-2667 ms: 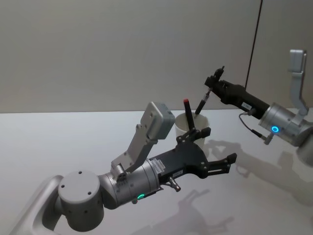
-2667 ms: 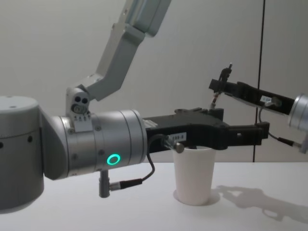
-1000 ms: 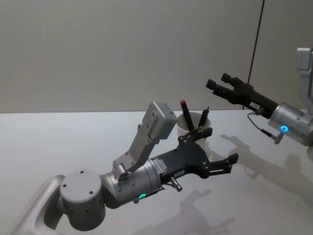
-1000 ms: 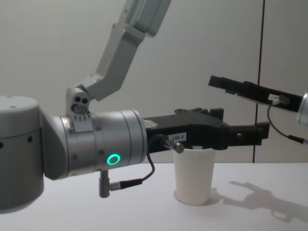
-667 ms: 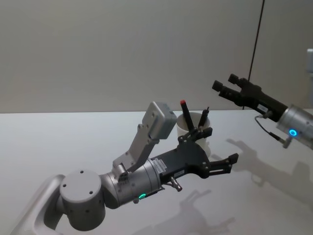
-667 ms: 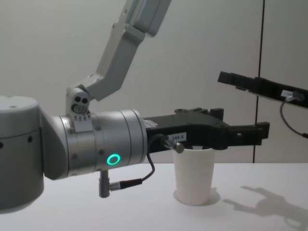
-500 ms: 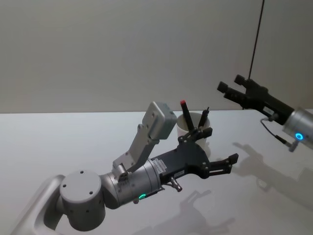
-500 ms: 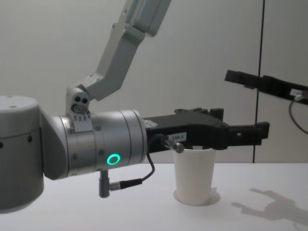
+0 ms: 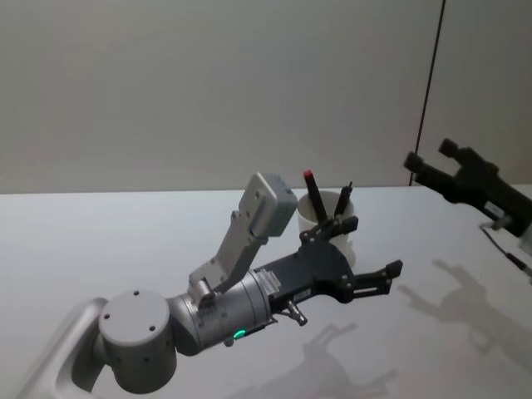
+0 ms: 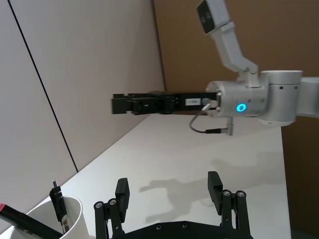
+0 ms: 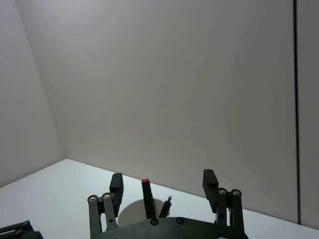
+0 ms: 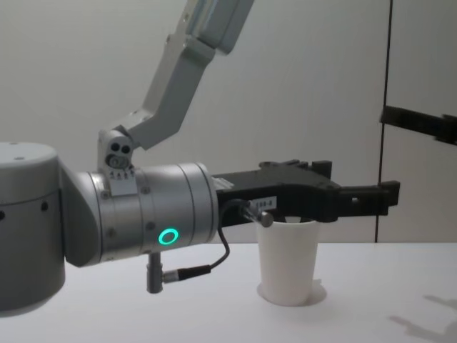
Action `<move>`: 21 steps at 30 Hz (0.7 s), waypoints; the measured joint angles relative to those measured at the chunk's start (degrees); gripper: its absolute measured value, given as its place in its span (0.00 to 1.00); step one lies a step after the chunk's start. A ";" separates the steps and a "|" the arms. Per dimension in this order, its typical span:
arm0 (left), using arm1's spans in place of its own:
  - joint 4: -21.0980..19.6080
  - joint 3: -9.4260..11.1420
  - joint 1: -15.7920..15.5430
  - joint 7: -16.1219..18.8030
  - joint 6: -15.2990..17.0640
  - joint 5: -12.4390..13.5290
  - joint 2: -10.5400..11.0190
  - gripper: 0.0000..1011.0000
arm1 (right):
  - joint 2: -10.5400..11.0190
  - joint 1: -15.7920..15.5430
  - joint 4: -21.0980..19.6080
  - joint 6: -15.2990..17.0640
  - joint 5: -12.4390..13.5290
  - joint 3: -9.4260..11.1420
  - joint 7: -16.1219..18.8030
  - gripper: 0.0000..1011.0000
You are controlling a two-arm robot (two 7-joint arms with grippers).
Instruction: Place the pen into the pen holder.
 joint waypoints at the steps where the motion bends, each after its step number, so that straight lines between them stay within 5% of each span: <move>1: 0.00 0.00 0.00 0.00 0.00 0.00 0.00 0.99 | 0.27 -0.58 -0.72 -0.05 0.05 0.13 -0.58 0.99; 21: 0.00 0.00 0.00 0.00 0.00 0.00 0.00 0.99 | 5.78 -13.32 -13.73 -1.98 1.33 2.64 -9.31 0.99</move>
